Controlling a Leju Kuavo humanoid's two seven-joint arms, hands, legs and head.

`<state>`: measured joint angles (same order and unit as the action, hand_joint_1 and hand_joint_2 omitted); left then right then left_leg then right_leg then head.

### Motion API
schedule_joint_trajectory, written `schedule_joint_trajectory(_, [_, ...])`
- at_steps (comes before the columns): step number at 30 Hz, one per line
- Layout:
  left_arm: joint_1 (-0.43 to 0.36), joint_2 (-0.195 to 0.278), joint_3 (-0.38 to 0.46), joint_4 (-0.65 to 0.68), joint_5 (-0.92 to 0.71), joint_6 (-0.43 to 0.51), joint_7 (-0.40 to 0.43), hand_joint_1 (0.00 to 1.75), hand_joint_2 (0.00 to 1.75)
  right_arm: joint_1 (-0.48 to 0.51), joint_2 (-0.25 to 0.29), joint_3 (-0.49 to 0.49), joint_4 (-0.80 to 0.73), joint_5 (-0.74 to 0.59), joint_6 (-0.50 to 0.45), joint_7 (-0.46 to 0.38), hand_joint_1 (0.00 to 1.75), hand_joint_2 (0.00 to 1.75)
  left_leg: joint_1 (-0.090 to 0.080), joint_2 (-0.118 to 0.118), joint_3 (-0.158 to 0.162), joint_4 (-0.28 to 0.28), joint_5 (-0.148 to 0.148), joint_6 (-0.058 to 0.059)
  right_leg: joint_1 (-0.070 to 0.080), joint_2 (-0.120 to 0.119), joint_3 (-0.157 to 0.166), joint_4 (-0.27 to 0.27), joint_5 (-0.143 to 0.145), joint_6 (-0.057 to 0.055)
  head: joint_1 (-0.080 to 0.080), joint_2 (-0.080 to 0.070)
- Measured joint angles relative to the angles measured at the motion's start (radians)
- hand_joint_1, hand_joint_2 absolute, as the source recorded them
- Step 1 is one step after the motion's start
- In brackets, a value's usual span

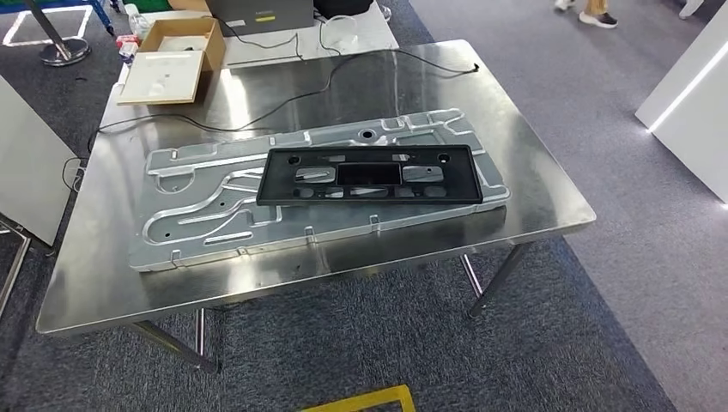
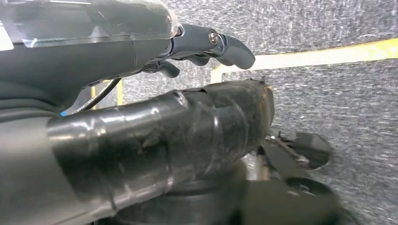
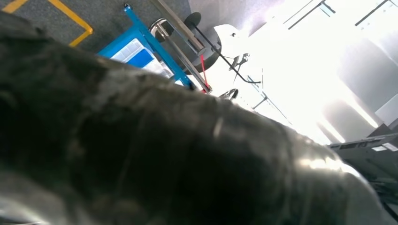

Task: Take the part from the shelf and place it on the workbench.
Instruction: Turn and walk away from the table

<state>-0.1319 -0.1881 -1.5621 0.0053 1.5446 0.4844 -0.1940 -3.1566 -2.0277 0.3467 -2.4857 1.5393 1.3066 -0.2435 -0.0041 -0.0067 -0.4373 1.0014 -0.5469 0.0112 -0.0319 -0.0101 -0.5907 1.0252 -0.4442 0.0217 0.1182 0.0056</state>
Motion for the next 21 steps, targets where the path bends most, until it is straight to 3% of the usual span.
schedule_joint_trajectory(3, [0.0,0.0,0.0,0.0,0.0,0.0,0.0,0.0,0.0,-0.001,0.0,0.001,0.0,0.0,0.0,0.001,0.0,0.0,-0.004,0.002,-0.008,-0.025,0.013,0.024,-0.002,-0.001,-0.006,-0.003,0.019,0.021,0.0,0.0])
schedule_joint_trajectory(4, [0.0,0.0,0.0,0.0,0.0,0.0,0.0,0.0,0.0,-0.001,0.0,0.001,0.0,0.0,0.0,0.001,0.0,0.0,-0.003,0.004,-0.016,-0.029,0.024,0.034,-0.003,0.0,-0.012,0.006,0.006,0.024,0.0,0.0])
schedule_joint_trajectory(6, [0.0,0.0,0.0,0.0,0.001,0.0,0.0,0.0,0.0,-0.001,0.0,0.001,0.0,0.0,0.0,0.0,0.0,0.0,-0.002,0.012,-0.039,-0.037,0.049,0.05,-0.003,0.003,-0.036,0.077,-0.077,0.027,0.001,0.0])
schedule_joint_trajectory(8, [0.001,0.0,0.0,0.0,0.002,0.0,0.0,0.0,0.0,-0.001,-0.002,0.001,0.0,0.0,0.0,0.0,0.0,0.0,-0.007,0.017,-0.069,-0.035,0.07,0.056,-0.001,0.005,-0.061,0.197,-0.168,0.03,0.001,0.0])
schedule_joint_trajectory(9, [0.001,0.0,0.0,0.0,0.002,-0.001,0.0,0.0,0.0,-0.001,-0.002,0.0,0.0,0.0,0.0,0.0,0.0,0.0,-0.01,0.019,-0.085,-0.032,0.08,0.057,0.0,0.005,-0.062,0.241,-0.181,0.031,0.001,0.0])
schedule_joint_trajectory(10, [0.001,0.0,0.0,0.0,0.002,-0.001,0.0,0.0,0.0,-0.001,-0.003,0.0,0.0,0.0,0.0,0.0,0.0,0.0,-0.012,0.02,-0.101,-0.027,0.089,0.057,0.001,0.005,-0.05,0.258,-0.171,0.031,0.001,0.0])
schedule_joint_trajectory(11, [0.0,0.0,0.0,0.0,0.002,-0.001,0.0,0.0,0.0,-0.001,-0.004,0.0,0.0,0.0,0.0,0.0,0.0,0.0,-0.014,0.02,-0.118,-0.02,0.097,0.056,0.001,0.006,-0.02,0.239,-0.143,0.028,0.001,0.0])
schedule_joint_trajectory(12, [0.0,0.0,0.0,0.0,0.002,-0.001,0.0,0.0,0.0,-0.001,-0.004,0.0,0.0,0.0,0.0,0.0,0.0,0.0,-0.015,0.02,-0.133,-0.012,0.104,0.054,0.002,0.006,0.027,0.186,-0.115,0.024,0.001,0.0])
schedule_joint_trajectory(13, [-0.001,0.0,0.0,0.0,0.002,-0.001,0.0,0.0,0.0,-0.001,-0.005,0.0,0.0,0.0,0.0,0.0,0.0,0.0,-0.017,0.02,-0.147,-0.003,0.111,0.052,0.005,0.006,0.083,0.11,-0.106,0.019,0.001,0.0])
schedule_joint_trajectory(14, [-0.001,0.0,0.0,0.0,0.002,-0.001,0.0,0.0,0.0,-0.001,-0.005,0.0,0.0,0.0,0.0,0.001,0.0,0.0,-0.019,0.019,-0.158,0.005,0.118,0.048,0.008,0.007,0.132,0.038,-0.106,0.014,0.0,0.0])
schedule_joint_trajectory(15, [-0.001,0.0,0.0,0.0,0.002,-0.001,0.0,0.0,0.0,-0.001,-0.005,0.001,0.0,0.0,0.0,0.001,0.0,0.0,-0.02,0.018,-0.164,0.01,0.125,0.044,0.012,0.007,0.161,-0.013,-0.115,0.01,0.001,0.0])
schedule_joint_trajectory(16, [-0.001,0.0,0.0,0.0,0.002,-0.001,0.0,0.0,0.0,-0.001,-0.005,0.001,0.0,0.0,0.0,0.001,0.0,0.0,-0.019,0.017,-0.168,0.012,0.133,0.039,0.016,0.006,0.173,-0.042,-0.124,0.007,0.0,0.0])
schedule_joint_trajectory(18, [0.0,0.0,0.0,0.0,0.002,-0.001,0.0,0.0,0.0,0.0,-0.005,0.002,0.0,0.0,0.0,0.0,0.0,0.0,-0.018,0.014,-0.172,0.012,0.146,0.027,0.017,0.002,0.161,-0.05,-0.11,-0.004,0.0,0.0])
schedule_joint_trajectory(19, [0.001,0.0,0.0,0.0,0.002,-0.001,0.0,0.0,0.0,0.0,-0.005,0.002,0.0,0.0,0.0,0.0,0.0,0.0,-0.017,0.012,-0.18,0.02,0.133,0.02,0.014,0.0,0.151,-0.052,-0.099,-0.012,0.0,0.0])
schedule_joint_trajectory(21, [0.003,0.001,0.0,0.0,0.002,-0.001,0.0,0.0,0.0,-0.001,-0.005,0.002,0.0,0.0,0.0,-0.001,0.0,0.0,-0.012,0.008,-0.203,0.084,0.05,0.006,0.008,-0.004,0.124,-0.055,-0.073,-0.025,-0.001,0.0])
